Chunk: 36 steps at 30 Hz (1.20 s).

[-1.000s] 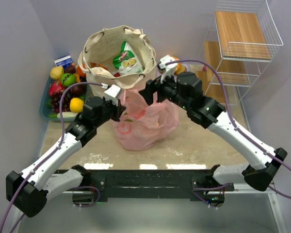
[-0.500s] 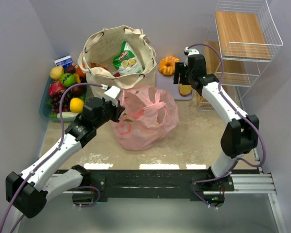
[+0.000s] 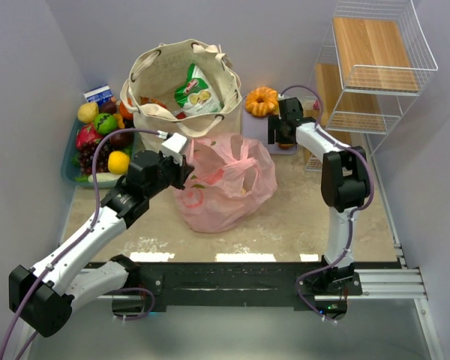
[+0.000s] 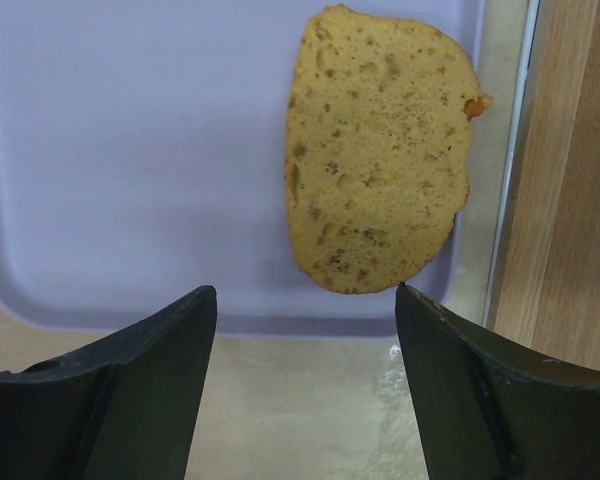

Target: Place the mixed food into the grocery bags and tie them

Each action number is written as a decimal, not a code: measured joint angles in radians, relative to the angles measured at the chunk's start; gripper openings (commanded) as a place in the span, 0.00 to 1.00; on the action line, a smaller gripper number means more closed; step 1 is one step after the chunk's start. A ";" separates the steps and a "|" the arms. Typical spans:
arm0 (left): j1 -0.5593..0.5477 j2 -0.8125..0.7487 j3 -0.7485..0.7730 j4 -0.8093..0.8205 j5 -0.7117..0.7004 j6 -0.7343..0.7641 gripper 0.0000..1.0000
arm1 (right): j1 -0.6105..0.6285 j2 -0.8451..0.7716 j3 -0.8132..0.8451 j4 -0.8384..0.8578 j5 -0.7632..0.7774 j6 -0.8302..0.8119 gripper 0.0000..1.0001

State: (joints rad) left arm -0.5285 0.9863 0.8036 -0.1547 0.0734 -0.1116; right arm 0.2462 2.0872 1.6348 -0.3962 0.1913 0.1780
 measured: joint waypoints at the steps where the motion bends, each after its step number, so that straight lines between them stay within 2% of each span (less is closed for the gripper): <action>1: 0.000 0.000 0.000 0.000 0.003 0.000 0.00 | -0.001 0.005 0.000 0.002 0.005 -0.008 0.73; 11: 0.000 0.004 0.000 0.000 0.022 0.000 0.00 | -0.005 0.048 0.009 0.082 0.060 -0.081 0.65; 18: 0.000 0.010 0.000 0.001 0.027 0.000 0.00 | -0.005 0.139 0.059 0.076 0.108 -0.106 0.54; 22: 0.000 0.010 0.000 0.000 0.027 0.000 0.00 | -0.008 0.149 0.085 0.051 0.125 -0.097 0.39; 23: 0.000 0.010 0.000 0.000 0.027 0.000 0.00 | -0.009 0.152 0.086 0.050 0.126 -0.093 0.29; 28: 0.000 0.010 0.000 0.000 0.027 0.000 0.00 | -0.012 0.154 0.087 0.049 0.124 -0.090 0.01; 33: 0.000 0.010 0.000 0.000 0.027 0.000 0.00 | -0.017 0.129 0.068 0.049 0.094 -0.093 0.00; 36: 0.000 0.010 0.000 0.000 0.027 0.000 0.00 | -0.018 0.058 0.006 0.039 0.044 -0.092 0.00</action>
State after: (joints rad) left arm -0.5285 0.9966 0.8036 -0.1543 0.1005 -0.1116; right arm 0.2279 2.1452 1.6405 -0.3576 0.2356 0.0864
